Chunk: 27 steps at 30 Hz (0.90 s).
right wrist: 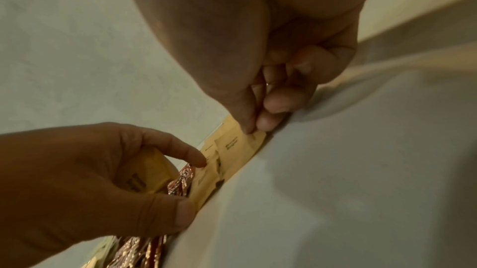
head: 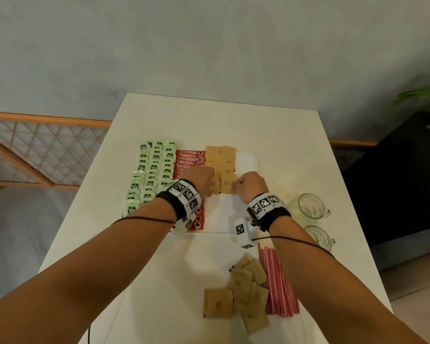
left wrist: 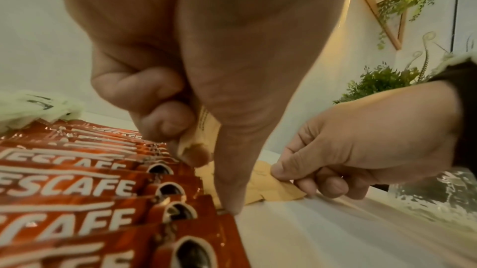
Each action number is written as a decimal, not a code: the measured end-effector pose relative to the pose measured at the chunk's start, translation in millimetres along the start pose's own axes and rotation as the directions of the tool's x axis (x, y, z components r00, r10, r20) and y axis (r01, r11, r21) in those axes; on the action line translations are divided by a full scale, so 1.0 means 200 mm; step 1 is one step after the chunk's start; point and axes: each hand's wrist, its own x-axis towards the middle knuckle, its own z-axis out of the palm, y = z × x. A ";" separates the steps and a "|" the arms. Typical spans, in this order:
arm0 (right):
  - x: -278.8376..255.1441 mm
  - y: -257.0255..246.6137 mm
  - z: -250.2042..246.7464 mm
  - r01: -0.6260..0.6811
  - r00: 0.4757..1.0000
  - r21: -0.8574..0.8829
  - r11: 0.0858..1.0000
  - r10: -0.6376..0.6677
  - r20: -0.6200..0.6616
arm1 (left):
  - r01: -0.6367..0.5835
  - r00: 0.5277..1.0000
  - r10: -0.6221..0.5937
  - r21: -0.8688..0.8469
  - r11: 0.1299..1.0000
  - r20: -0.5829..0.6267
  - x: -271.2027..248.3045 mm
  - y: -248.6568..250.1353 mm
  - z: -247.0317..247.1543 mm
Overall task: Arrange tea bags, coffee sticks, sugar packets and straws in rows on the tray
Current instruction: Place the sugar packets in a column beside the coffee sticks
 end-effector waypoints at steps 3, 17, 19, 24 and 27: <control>0.00 0.00 -0.01 -0.019 1.000 0.007 1.000 0.019 -0.001 | -0.015 1.000 0.015 0.023 1.000 0.005 0.02 0.00 0.01; 0.02 -0.02 -0.01 -0.065 0.998 0.015 0.998 0.065 0.007 | -0.051 0.999 0.051 0.030 0.998 -0.005 0.07 -0.01 0.03; 0.03 -0.02 -0.02 -0.059 0.998 0.012 0.998 0.059 0.009 | -0.045 0.999 0.045 0.026 0.999 -0.007 0.07 -0.02 0.03; 0.03 -0.02 -0.03 -0.049 0.999 0.012 0.999 0.049 0.002 | -0.052 0.998 0.053 0.026 0.998 -0.017 0.07 -0.02 0.04; 0.03 -0.02 -0.04 -0.007 1.000 0.062 0.998 0.008 -0.017 | -0.043 0.999 0.043 0.001 0.999 -0.022 0.08 -0.03 0.03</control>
